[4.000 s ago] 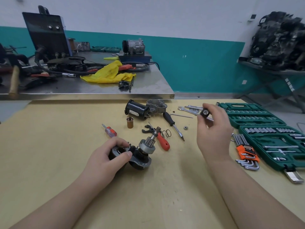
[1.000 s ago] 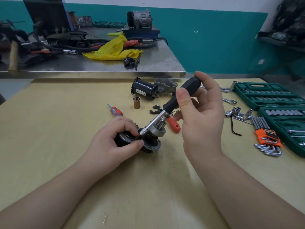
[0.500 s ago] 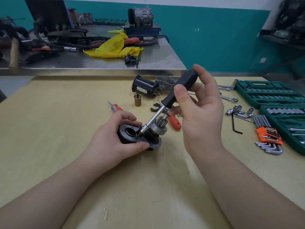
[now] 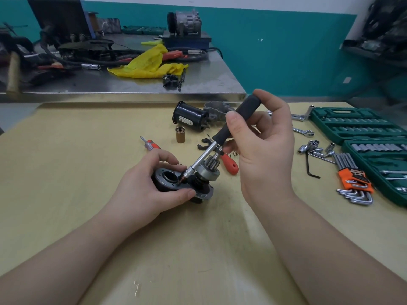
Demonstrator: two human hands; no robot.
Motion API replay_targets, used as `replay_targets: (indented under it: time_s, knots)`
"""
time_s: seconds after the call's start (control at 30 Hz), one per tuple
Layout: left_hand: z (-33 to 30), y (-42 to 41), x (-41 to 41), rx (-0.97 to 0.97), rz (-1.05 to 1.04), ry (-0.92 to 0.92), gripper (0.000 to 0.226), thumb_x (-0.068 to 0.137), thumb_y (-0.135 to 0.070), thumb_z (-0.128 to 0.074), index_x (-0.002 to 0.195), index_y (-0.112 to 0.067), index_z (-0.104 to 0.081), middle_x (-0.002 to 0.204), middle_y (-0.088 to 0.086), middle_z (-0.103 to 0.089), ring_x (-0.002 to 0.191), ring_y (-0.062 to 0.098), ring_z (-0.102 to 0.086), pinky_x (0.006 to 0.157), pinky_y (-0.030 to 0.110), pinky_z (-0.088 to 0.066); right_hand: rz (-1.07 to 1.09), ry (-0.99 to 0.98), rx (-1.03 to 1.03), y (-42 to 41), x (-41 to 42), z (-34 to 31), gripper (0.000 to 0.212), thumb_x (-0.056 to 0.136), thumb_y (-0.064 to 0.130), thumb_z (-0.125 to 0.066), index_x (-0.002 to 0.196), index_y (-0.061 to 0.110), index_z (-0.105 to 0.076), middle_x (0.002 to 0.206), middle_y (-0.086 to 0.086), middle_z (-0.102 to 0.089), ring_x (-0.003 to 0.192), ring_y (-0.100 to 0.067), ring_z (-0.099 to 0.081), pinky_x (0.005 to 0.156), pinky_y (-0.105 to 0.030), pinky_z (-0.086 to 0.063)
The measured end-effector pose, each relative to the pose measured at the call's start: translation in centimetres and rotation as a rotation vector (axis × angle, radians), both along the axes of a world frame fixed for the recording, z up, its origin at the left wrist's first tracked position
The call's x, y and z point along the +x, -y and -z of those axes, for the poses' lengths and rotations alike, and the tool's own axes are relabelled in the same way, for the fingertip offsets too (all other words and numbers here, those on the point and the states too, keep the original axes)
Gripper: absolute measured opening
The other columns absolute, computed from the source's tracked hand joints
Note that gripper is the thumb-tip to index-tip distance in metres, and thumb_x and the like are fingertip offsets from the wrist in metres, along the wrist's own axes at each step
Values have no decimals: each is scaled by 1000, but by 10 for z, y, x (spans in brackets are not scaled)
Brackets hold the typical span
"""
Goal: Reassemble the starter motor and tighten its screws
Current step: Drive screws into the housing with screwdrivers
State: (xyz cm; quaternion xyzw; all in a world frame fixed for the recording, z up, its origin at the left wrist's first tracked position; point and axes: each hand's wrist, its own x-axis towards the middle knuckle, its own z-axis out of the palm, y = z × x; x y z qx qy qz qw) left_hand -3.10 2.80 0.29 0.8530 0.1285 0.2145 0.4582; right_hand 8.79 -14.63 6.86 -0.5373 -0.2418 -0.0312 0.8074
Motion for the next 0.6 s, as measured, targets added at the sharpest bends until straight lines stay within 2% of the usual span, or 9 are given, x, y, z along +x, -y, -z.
replay_targets:
  time_s: [0.1,0.23,0.3,0.4,0.53,0.6]
  knots:
    - [2,0,1,-6,5,-2,58,67,-30,-103,106,-40,-62,106,-30,-77,89,-7,-73,74,0,-46,-18,-16,11,1,-1,0,37,99,8,-74,125,29,-58,86,6,-73,79,-26,-75,59,-36,-60]
    - [2,0,1,5,3,6,57,66,-32,-102,107,-39,-62,105,-31,-76,88,-7,-74,72,0,-47,-171,-62,57,6,-1,-3,35,103,9,-58,135,23,-57,115,-11,-76,98,-32,-78,61,-39,-63]
    - [2,0,0,3,6,10,57,66,-32,-102,106,-39,-62,105,-31,-76,89,-7,-74,72,0,-47,-211,-43,47,8,0,-5,36,103,5,-56,135,23,-56,121,-15,-75,101,-34,-78,61,-38,-63]
    - [2,0,0,-3,12,10,57,65,-33,-102,106,-40,-62,105,-31,-76,89,-7,-74,73,0,-47,-206,-37,42,8,1,-5,36,103,0,-61,130,24,-57,112,-12,-77,96,-33,-79,59,-35,-59]
    - [2,0,0,-12,25,6,58,66,-31,-104,107,-38,-63,106,-28,-78,89,-5,-75,74,1,-48,-108,-8,10,5,2,-3,37,96,5,-74,120,28,-57,84,8,-72,83,-26,-75,56,-34,-55]
    - [1,-1,0,-13,30,4,57,67,-29,-104,106,-39,-62,106,-27,-78,90,-4,-75,75,2,-48,-82,-9,-3,4,2,-3,38,95,6,-76,119,30,-58,82,9,-71,81,-26,-74,55,-34,-56]
